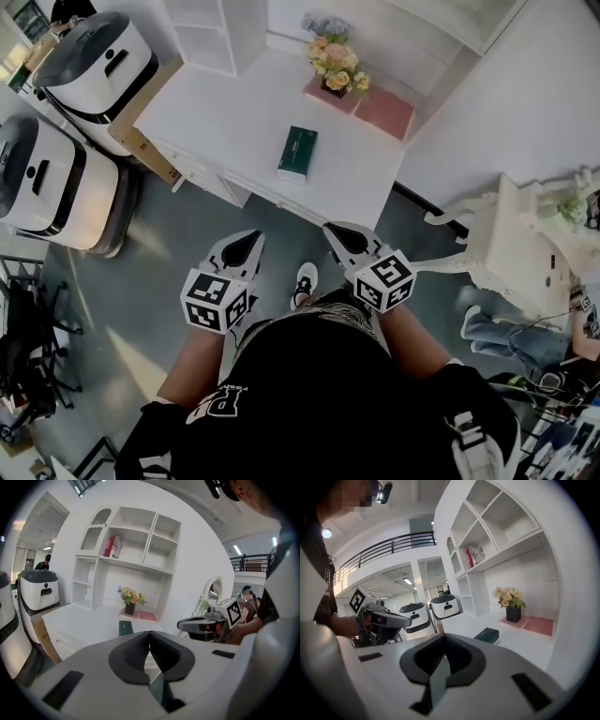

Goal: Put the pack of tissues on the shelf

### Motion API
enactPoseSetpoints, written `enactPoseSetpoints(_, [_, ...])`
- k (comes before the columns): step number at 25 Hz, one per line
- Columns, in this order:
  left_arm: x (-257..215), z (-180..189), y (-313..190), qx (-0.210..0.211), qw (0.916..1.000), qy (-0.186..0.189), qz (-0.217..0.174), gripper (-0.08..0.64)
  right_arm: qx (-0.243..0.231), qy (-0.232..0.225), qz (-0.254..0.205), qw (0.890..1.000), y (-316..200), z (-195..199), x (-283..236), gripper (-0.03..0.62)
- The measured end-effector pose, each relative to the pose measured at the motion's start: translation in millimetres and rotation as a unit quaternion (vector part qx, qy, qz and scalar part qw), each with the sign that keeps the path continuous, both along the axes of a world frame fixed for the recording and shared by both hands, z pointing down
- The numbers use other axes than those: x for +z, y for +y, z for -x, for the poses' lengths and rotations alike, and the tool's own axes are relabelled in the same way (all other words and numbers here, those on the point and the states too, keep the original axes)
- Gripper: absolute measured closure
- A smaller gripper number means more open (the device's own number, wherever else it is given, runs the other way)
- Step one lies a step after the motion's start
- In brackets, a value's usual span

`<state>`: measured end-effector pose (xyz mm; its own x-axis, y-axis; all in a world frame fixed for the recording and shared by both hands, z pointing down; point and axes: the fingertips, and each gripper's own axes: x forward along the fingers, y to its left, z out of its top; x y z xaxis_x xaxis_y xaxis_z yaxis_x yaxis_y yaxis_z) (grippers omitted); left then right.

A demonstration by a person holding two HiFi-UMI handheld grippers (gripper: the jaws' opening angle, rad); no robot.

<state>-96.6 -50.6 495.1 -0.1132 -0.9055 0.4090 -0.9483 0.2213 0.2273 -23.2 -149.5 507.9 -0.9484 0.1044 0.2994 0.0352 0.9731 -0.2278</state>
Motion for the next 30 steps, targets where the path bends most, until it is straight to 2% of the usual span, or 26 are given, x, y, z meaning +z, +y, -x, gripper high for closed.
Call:
enactPoseSetpoints(8, [1, 47, -59, -0.001, 0.9999, -0.01, 0.01, 0.546, 0.008, 0.002, -0.002, 1.0, -62, 39, 7, 0.583])
enactPoseSetpoints(17, [6, 79, -102, 0.001, 0.9998, -0.016, 0.007, 0.546, 0.007, 0.0, -0.004, 1.0, -101, 76, 12, 0.583])
enactPoseSetpoints(23, [10, 97, -119, 0.02, 0.9997, -0.01, 0.006, 0.546, 0.025, 0.021, -0.003, 0.999, -110, 84, 23, 0.583])
enactPoseSetpoints(26, [13, 110, -127, 0.029, 0.9996, 0.005, 0.004, 0.546, 0.042, 0.035, -0.002, 0.999, -113, 87, 31, 0.583])
enactPoseSetpoints(30, [12, 123, -140, 0.065, 0.9979, 0.011, 0.002, 0.546, 0.076, 0.051, 0.002, 0.996, -115, 94, 38, 0.583])
